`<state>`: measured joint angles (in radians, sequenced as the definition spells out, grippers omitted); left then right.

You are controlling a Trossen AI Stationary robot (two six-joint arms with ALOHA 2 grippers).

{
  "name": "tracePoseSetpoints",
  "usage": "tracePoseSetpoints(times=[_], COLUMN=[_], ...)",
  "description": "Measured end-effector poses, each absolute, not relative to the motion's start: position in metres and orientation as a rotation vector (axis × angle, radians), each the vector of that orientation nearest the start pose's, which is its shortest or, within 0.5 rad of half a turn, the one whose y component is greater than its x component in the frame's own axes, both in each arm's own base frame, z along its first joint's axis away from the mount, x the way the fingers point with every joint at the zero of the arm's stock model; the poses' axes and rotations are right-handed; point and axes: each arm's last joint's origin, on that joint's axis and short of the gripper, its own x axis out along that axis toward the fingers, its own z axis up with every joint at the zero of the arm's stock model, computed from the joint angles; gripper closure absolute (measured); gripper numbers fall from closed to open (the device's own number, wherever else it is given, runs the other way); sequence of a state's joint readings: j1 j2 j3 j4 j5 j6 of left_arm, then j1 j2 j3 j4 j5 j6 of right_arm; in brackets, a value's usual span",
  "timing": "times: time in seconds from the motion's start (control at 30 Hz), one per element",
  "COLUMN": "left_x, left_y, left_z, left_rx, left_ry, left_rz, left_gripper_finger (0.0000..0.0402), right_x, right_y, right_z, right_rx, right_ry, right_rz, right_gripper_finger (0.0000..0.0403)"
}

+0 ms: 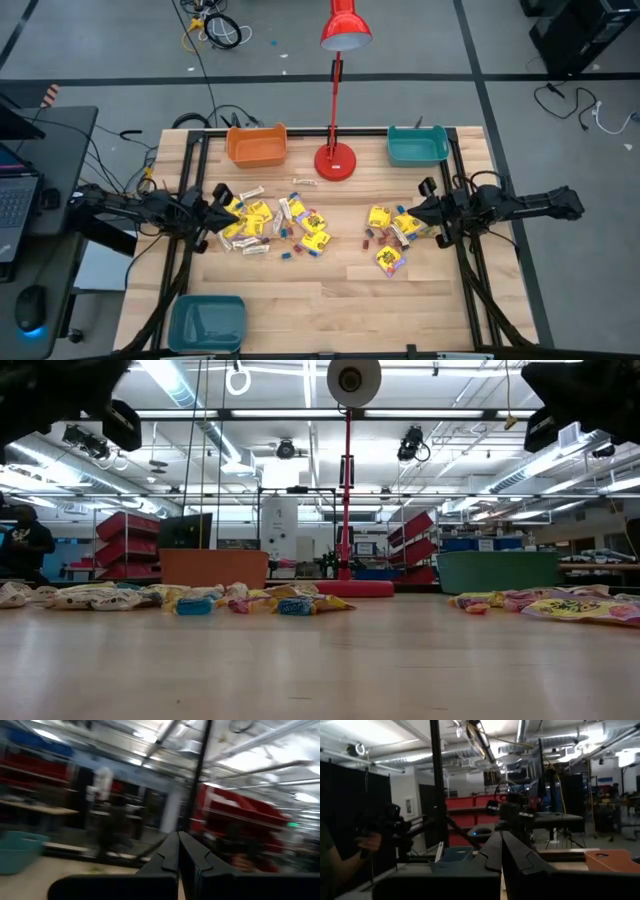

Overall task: Sort candy
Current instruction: Put the white candy into the blue bin

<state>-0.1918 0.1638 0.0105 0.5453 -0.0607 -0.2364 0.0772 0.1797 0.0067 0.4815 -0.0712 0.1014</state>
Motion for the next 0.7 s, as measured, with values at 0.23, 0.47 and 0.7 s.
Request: tracePoseSetpoints(times=[0.23, 0.47, 0.7], left_x=[0.103, 0.119, 0.145], left_y=[-0.012, -0.014, -0.018], left_z=[0.203, 0.210, 0.220], left_rx=[-0.267, -0.224, -0.077], left_ry=[-0.357, -0.256, -0.084], left_rz=[0.045, 0.092, 0.157], left_gripper_finger=[0.0398, 0.0398, 0.0398], right_x=[0.111, 0.133, 0.161], right_y=[0.011, 0.004, -0.009], right_z=[0.213, 0.243, 0.268], right_rx=[-0.066, -0.144, -0.168], right_ry=[-0.353, -0.295, -0.165], right_rz=[0.112, -0.073, -0.243], right_gripper_finger=[0.0403, 0.0403, 0.0403])
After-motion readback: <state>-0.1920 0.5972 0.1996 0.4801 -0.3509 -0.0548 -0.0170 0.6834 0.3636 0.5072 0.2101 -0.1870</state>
